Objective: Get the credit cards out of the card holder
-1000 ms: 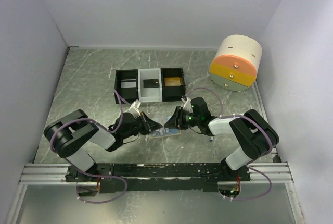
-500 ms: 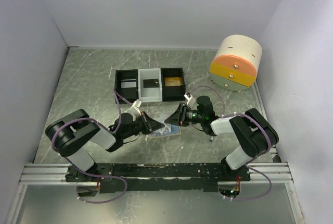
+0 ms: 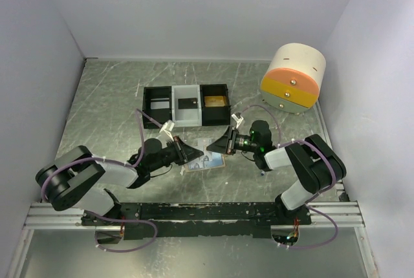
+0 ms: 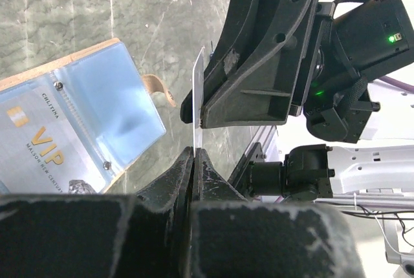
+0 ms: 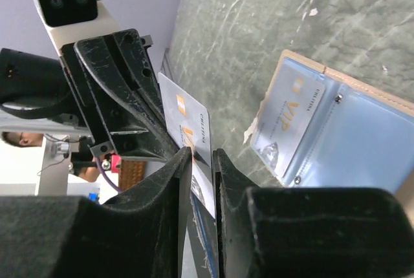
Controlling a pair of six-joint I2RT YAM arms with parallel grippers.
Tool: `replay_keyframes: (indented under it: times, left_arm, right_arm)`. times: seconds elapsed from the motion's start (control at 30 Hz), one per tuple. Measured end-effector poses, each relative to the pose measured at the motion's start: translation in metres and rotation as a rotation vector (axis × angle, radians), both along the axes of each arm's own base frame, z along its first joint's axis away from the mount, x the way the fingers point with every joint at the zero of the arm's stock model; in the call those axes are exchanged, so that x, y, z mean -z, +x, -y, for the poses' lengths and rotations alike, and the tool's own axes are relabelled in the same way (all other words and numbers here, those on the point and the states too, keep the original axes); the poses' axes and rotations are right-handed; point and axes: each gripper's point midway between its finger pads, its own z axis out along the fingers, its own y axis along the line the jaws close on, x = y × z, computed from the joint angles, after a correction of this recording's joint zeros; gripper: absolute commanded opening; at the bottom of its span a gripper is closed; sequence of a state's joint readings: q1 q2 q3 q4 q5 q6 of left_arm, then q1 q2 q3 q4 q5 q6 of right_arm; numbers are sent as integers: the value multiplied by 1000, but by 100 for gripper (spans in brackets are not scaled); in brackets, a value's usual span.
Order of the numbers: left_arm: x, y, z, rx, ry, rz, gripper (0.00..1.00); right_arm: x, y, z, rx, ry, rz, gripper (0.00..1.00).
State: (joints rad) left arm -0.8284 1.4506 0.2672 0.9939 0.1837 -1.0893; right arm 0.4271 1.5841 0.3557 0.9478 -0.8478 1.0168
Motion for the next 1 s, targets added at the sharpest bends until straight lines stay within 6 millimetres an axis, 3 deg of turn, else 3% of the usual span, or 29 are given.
replay_keyframes:
  times: [0.33,0.6,0.83,1.0]
  left_arm:
    - [-8,0,1,2,-24,19,11]
    - [-11,-1,1,6,-30,27,13]
    - [-13,-1,0,5,-21,33,34]
    - [-12,-1,-5,-7,6,38,44]
  right_arm:
    - [-16,-5,2,-5,86,21,19]
    - [-16,-7,3,-19,63,42,1]
    - [-25,-11,2,-44,63,83,0]
    - [-29,-12,0,-54,67,96,0]
